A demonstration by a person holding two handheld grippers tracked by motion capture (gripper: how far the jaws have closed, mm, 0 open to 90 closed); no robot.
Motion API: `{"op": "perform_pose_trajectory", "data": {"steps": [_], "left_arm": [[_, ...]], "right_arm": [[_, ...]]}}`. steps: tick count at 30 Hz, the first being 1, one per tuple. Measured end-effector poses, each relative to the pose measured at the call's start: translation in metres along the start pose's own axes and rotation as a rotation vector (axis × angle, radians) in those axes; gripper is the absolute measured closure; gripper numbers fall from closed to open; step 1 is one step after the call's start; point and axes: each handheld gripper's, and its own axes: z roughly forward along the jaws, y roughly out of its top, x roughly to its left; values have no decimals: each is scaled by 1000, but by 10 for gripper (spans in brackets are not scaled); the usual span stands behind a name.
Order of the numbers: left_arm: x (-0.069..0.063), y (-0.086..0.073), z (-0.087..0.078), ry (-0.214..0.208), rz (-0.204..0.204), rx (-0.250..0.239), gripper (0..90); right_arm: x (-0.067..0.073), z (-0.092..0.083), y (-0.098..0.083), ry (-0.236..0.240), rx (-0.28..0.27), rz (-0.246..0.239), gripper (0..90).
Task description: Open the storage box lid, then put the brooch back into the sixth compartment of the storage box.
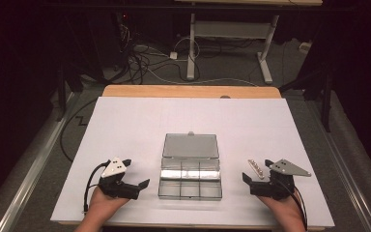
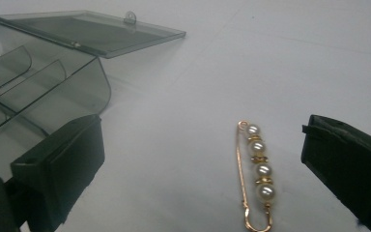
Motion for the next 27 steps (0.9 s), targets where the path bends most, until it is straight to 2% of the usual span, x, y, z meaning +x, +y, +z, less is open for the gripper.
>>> {"op": "perform_pose_trajectory", "data": {"steps": [4,9,15,20,27], "left_arm": [[3,-1,0,-17,-28,-14,0],[3,-1,0,-26,-24,-17,0],[3,-2,-1,-32,-23,-34,0],[3,-2,-1,-44,-13,-36,0],[3,-2,-1,-54,-7,-42,0]], "right_arm": [[-8,-3,0,-13,0,14,38],[-16,-6,0,-33,1,18,81],[-21,-5,1,-47,16,15,179],[-25,-1,3,-44,32,21,292],[-31,7,2,-29,60,45,518]]}}
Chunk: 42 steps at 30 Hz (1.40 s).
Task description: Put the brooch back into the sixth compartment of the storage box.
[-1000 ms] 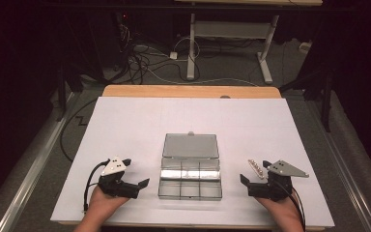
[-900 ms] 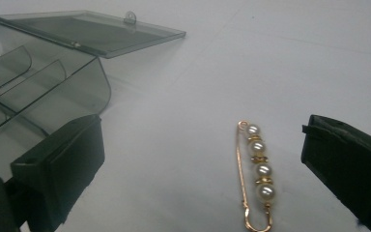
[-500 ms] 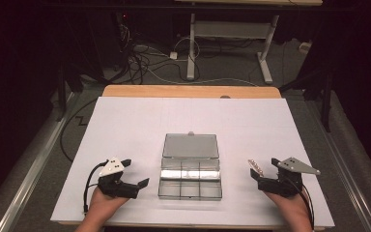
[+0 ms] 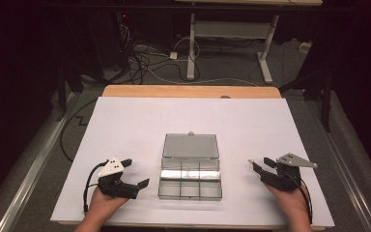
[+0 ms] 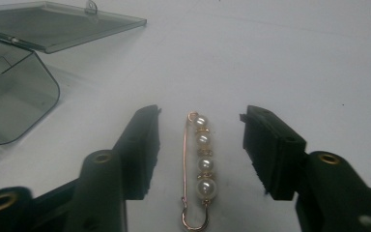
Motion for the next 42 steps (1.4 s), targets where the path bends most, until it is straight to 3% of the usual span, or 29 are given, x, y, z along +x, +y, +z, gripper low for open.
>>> {"op": "perform_pose_trajectory", "data": {"steps": [8,13,28,42], "left_arm": [[-1,0,0,-7,13,1,0],[-2,0,0,6,20,0,0],[-3,-1,0,14,18,-5,0],[-4,-1,0,18,21,-2,0]], "right_arm": [[-2,13,2,9,55,-11,652],[-4,13,2,8,67,-12,717],[-8,10,-2,33,99,-12,786],[-5,14,-2,21,131,-23,809]]}}
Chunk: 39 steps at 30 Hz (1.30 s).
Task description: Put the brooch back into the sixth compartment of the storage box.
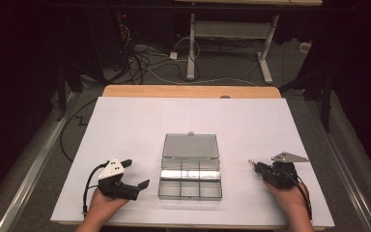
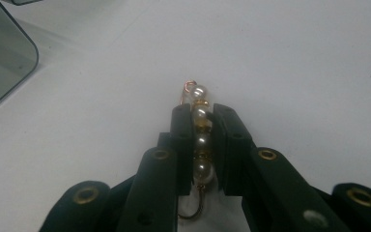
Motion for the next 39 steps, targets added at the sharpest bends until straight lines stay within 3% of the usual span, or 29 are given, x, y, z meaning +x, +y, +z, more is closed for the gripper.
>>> {"op": "perform_pose_trajectory", "data": {"steps": [17,39], "left_arm": [[0,0,0,0,4,5,0],[0,0,1,-4,1,7,0]], "right_arm": [[-2,-3,0,19,-26,-1,813],[8,-15,5,45,-68,-9,812]]}}
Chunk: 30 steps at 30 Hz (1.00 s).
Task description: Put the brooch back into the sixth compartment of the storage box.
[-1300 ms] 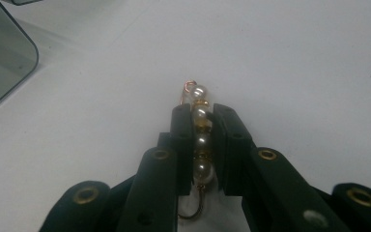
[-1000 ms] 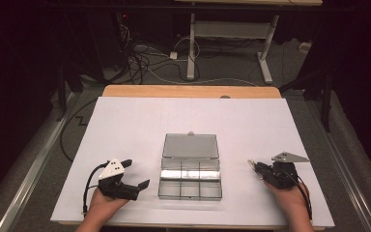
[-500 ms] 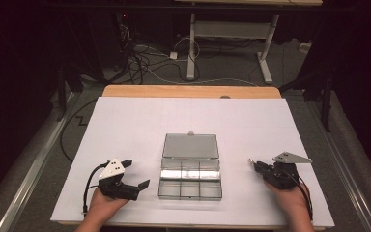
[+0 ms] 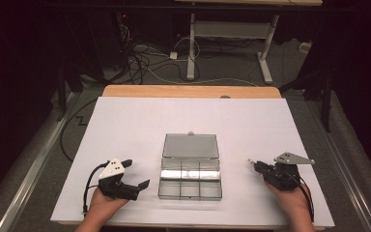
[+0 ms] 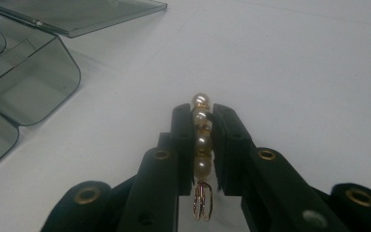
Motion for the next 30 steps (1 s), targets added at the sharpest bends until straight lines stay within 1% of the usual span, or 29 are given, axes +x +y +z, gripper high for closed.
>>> {"op": "perform_pose_trajectory", "data": {"steps": [5,7,8,13,17,21,25,30], "left_arm": [[0,0,0,0,1,1,0],[0,0,0,1,1,1,0],[0,0,0,1,2,1,0],[0,0,0,-2,1,0,0],[0,0,0,-2,2,1,0],[0,0,0,-3,2,0,0],[0,0,0,-3,2,1,0],[0,0,0,-4,3,2,0]], "right_arm": [[3,1,0,8,6,-5,813],[4,2,0,13,5,-16,813],[6,2,0,15,4,-11,813],[12,4,2,36,-1,-26,813],[18,6,3,49,1,-29,813],[25,8,4,63,8,-42,814],[32,10,6,80,10,-64,814],[41,11,8,102,8,-72,814]]}}
